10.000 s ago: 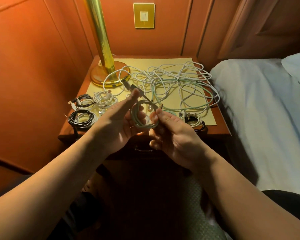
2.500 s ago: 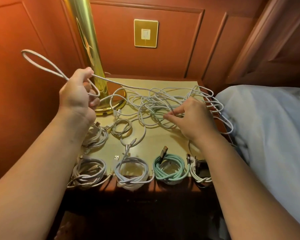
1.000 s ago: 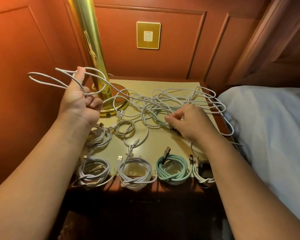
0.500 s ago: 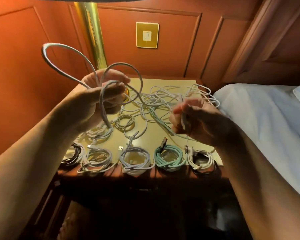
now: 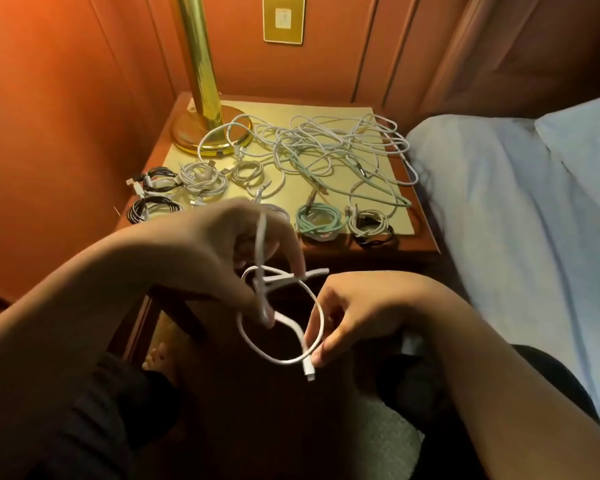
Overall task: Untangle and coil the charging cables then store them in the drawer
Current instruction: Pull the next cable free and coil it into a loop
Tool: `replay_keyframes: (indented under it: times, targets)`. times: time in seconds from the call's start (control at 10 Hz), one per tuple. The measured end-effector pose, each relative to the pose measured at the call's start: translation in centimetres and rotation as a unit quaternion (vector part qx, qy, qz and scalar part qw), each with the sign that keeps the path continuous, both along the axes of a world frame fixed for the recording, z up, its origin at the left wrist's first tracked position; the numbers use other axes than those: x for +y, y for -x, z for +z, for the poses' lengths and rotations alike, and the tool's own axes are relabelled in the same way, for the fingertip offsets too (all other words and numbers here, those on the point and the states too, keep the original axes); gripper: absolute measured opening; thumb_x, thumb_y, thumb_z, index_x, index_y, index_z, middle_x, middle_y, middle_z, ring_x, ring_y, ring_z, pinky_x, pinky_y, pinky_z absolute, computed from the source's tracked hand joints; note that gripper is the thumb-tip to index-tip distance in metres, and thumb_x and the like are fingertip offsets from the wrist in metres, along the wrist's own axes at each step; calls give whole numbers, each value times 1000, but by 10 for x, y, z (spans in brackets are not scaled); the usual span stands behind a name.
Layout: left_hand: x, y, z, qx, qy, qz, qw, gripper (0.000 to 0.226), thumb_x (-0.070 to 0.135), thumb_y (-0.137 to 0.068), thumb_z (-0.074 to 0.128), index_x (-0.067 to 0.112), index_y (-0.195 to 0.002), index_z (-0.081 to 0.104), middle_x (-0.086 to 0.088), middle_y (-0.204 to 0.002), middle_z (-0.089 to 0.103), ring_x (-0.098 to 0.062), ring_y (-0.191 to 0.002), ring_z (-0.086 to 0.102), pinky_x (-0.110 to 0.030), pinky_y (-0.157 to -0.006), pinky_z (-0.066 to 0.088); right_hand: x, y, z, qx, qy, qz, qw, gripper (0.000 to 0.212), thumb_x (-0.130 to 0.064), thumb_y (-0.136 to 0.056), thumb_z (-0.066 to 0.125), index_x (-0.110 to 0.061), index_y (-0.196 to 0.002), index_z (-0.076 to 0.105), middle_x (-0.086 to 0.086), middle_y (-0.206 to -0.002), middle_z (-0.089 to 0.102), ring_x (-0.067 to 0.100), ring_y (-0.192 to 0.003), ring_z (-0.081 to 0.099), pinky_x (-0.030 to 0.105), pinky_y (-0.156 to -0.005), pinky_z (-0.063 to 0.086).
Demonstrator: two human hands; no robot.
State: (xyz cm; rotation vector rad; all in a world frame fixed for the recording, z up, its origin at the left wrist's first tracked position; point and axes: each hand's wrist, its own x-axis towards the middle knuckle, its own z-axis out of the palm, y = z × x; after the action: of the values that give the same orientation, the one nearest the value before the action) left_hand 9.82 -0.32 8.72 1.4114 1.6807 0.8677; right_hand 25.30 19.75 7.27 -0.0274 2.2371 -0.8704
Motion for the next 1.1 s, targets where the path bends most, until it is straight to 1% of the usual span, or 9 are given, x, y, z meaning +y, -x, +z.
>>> replay_keyframes:
  times: [0.1, 0.2, 0.3, 0.4, 0.5, 0.6, 0.7, 0.9, 1.1]
  targets:
    - [-15, -30, 10, 8, 49, -1, 999, 35, 59, -70, 87, 52, -74, 53, 23, -75, 45, 0, -73, 44, -30, -71, 35, -4, -24, -17, -6, -97, -58, 994, 45, -32, -79, 91, -31, -121, 75, -22, -78, 72, -8, -70, 63, 19, -67, 44]
    - [-19, -48, 1, -15, 76, -31, 997, 36, 52, -71, 88, 36, -79, 57, 19, -78, 48, 0, -73, 47, -14, -70, 37, -7, -47, -21, 29, -121, -121, 985, 69, -11, -89, 76, -41, -147, 53, -14, -118, 65, 1, -88, 62, 21, -77, 52]
    - [-19, -73, -7, -197, 46, 62, 977, 36, 43, -86, 63, 11, -75, 50, -1, -67, 40, -11, -58, 38, -13, -54, 36, -26, -58, -18, 88, 33, -198, 976, 53, -17, -99, 57, -54, -137, 58, -15, -135, 62, 8, -115, 62, 30, -101, 53]
    - [-23, -87, -22, -278, -14, 91, 956, 34, 27, -99, 43, 9, -71, 43, -2, -66, 41, -11, -57, 36, -18, -53, 36, -55, -61, -24, 89, 144, -242, 955, 33, -31, -94, 48, -53, -98, 71, -28, -118, 65, -14, -110, 56, 23, -93, 45]
    - [-32, -93, -26, -227, -10, 75, 971, 37, 17, -110, 39, 2, -81, 57, 1, -72, 58, -7, -64, 50, -15, -62, 41, -66, -76, -29, 178, 180, -298, 921, 24, -31, -92, 45, -22, -83, 65, -5, -87, 69, 9, -87, 65, 29, -85, 48]
    - [-39, -100, -39, -202, 22, 44, 978, 31, 22, -109, 45, 1, -97, 65, 0, -86, 66, -12, -83, 61, -21, -78, 48, -70, -88, -23, 208, 255, -332, 884, 15, -26, -86, 47, -15, -77, 53, 0, -67, 46, 14, -62, 45, 29, -61, 40]
    - [-41, -115, -55, -299, 22, 108, 948, 26, 30, -99, 52, 8, -95, 65, -8, -87, 60, -25, -82, 58, -34, -78, 51, -71, -85, -18, 192, 331, -379, 842, 12, -24, -79, 46, -13, -80, 49, -7, -62, 35, 9, -56, 30, 29, -54, 23]
    - [-37, -145, -53, -547, 36, 187, 815, 43, 49, -99, 48, 20, -69, 36, 2, -63, 23, -17, -57, 12, -34, -57, 10, -72, -70, -41, 241, 291, -393, 839, 21, -17, -110, 48, -12, -94, 61, -12, -64, 50, 1, -52, 41, 18, -50, 32]
    - [-44, -125, -39, -662, -127, 240, 698, 50, 42, -106, 37, 21, -61, 36, 4, -58, 20, -11, -50, 14, -27, -46, 17, -115, -56, -59, 175, 311, -357, 863, 38, -37, -101, 50, -2, -100, 62, 3, -78, 57, 11, -66, 51, 23, -57, 39]
